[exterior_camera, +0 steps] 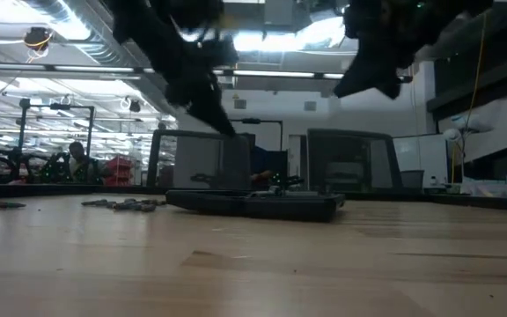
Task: Prefit tool cases
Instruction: Remove the white socket bit from the black prefit tool case
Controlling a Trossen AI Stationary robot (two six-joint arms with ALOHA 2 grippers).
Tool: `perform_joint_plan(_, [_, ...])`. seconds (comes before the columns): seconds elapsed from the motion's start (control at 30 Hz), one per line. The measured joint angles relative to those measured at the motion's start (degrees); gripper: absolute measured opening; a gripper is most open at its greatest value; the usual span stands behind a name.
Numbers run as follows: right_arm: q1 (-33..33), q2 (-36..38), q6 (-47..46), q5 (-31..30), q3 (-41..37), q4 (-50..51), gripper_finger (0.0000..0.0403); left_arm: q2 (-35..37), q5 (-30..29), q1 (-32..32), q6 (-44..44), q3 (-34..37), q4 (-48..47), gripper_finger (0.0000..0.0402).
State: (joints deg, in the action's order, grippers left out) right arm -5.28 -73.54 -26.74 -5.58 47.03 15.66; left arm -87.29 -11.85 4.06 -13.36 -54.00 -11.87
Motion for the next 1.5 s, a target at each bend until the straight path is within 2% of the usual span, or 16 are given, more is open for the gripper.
perform_joint_plan(0.1, [0.0, -4.4, 1.8, 4.2, 0.0, -6.2, 0.0007, 1.7, -0.1, -3.6, -3.4, 0.1, -0.8, 0.0])
perform_joint_plan(0.2, [0.0, -8.9, 1.9, 6.2, 0.0, -11.1, 0.0014, 0.4, 0.0, -7.3, -3.2, 1.9, 0.4, 0.0])
perform_joint_plan(0.33, [0.0, -14.5, 0.0, 8.4, 0.6, -12.7, 0.0032, -3.8, -0.2, -10.9, -0.7, 5.0, 3.2, 0.0])
perform_joint_plan(0.43, [0.0, -18.2, 0.8, 11.6, 2.0, -12.6, 0.0061, -6.5, -0.6, -12.9, 2.7, 5.2, 6.0, 0.0])
perform_joint_plan(0.6, [0.0, -22.4, 8.3, 12.4, 5.5, -12.6, 0.0117, -10.3, -1.1, -14.2, 6.5, 5.1, 12.3, 0.0])
perform_joint_plan(0.7, [0.0, -24.3, 14.4, 11.1, 7.0, -12.5, 0.0133, -12.5, -1.2, -14.2, 7.9, 5.1, 14.7, 0.0])
perform_joint_plan(0.87, [0.0, -26.7, 18.1, 6.6, 8.6, -12.3, 0.013, -15.3, -1.2, -14.1, 9.3, 5.0, 16.5, 0.0])
perform_joint_plan(1.17, [0.0, -28.8, 20.0, 6.6, 8.7, -9.9, 0.011, -15.5, -1.5, -14.1, 10.4, 5.0, 17.6, 0.0])
perform_joint_plan(1.5, [0.0, -31.6, 20.8, 5.0, 8.7, -10.7, 0.0108, -15.5, -2.1, -14.1, 10.8, 5.1, 18.4, 0.0])
